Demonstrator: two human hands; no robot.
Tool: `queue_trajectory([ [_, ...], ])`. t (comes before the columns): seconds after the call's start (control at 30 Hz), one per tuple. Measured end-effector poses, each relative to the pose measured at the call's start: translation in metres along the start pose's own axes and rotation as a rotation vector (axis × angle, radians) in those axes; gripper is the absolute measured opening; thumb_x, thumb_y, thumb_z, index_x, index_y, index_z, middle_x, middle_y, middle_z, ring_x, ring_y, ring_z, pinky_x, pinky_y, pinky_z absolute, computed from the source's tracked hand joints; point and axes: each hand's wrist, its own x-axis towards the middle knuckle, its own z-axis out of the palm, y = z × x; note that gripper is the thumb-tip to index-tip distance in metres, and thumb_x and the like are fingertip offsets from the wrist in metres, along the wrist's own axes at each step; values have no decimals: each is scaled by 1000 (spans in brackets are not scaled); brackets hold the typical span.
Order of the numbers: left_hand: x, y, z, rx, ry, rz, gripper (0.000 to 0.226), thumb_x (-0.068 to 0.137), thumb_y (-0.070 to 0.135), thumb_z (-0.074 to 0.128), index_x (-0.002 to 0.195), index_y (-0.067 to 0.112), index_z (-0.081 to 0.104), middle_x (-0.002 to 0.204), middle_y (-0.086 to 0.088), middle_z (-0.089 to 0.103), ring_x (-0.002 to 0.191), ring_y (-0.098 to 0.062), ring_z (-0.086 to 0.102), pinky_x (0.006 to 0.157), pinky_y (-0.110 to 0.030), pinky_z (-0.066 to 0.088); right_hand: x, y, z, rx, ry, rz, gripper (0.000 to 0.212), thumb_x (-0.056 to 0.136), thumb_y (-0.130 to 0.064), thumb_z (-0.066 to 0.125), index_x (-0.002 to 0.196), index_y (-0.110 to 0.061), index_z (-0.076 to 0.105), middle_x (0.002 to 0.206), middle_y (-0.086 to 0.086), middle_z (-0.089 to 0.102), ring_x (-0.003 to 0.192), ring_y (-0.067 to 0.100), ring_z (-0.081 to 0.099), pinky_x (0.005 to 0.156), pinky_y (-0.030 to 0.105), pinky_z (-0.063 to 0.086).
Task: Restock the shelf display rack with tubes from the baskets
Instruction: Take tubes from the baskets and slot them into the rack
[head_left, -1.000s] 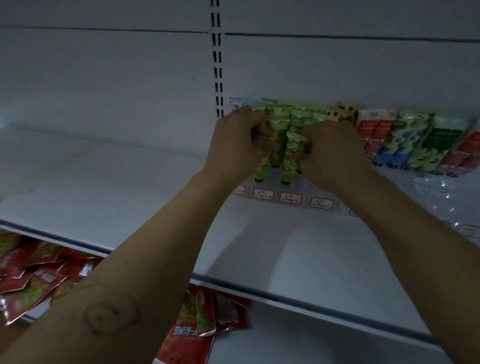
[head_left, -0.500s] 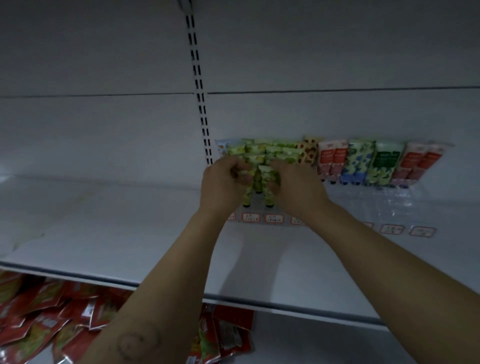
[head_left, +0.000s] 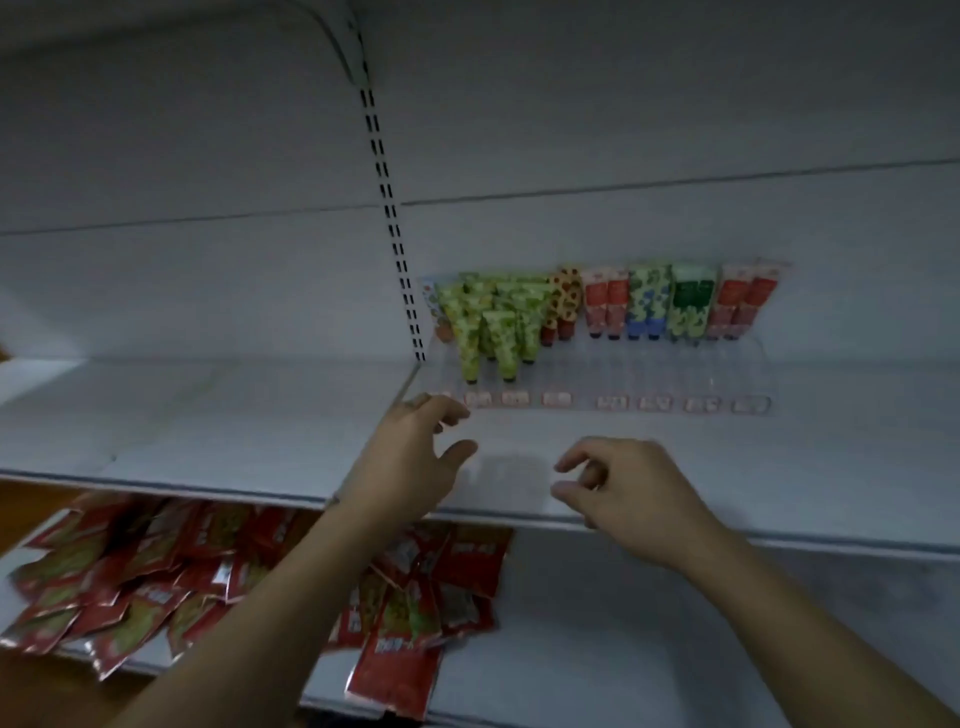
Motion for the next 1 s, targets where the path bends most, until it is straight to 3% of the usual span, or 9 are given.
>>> queue_trajectory([
  [0.13,-64,14,19,-13,-138,80,21,81,30,71,100,23,65,100,8,55,80,-12,57,72,-35,52,-38,3,26,-103,-183,-85,20,84,-40,67,101,-29,67,84,-9,67,81,11,62,76,30,52],
  [0.23,-107,20,43,91,-86,190,14,80,26,71,90,18,65,106,-1,51,73,-19,57,51,-33,50,-58,11,54,-199,-363,-79,25,89,-37,63,108,-20,64,92,0,63,87,17,56,73,28,46],
  [0.3,-134,24,61,123,-73,238,11,83,28,64,89,18,64,105,-2,53,77,-17,55,46,-28,43,-68,21,77,-269,-484,-41,30,90,-40,61,112,-20,61,102,3,62,93,22,57,78,34,49],
  [0.5,-188,5,119,155,-636,71,26,91,36,59,115,26,59,118,4,56,103,-18,56,79,-32,48,-98,59,138,-444,-710,-26,32,91,-30,58,120,-18,57,108,7,59,93,25,56,69,31,41],
  [0.63,-196,-14,148,236,-901,-19,31,90,32,56,119,21,57,117,-2,57,107,-22,54,84,-35,48,-108,86,166,-501,-841,24,20,88,-22,59,106,-13,59,95,8,56,81,26,55,64,33,44],
  [0.8,-216,-30,189,245,-1058,-157,30,89,27,56,117,16,56,121,-7,59,110,-26,55,86,-39,50,-116,109,199,-443,-899,117,25,90,-21,59,113,-11,61,103,12,61,87,27,60,73,41,53],
  [0.9,-244,-42,209,288,-1183,-182,33,88,21,54,121,18,54,127,-8,55,116,-28,53,91,-41,48,-125,122,222,-407,-977,149,26,90,-17,57,114,-10,61,105,15,61,84,28,62,65,37,51],
  [1.0,-265,-52,221,312,-1251,-193,36,87,14,55,122,18,56,125,-9,57,113,-28,56,89,-43,50,-128,131,239,-410,-1007,143,20,89,-7,55,108,-7,61,79,10,53,59,23,46,52,31,38],
])
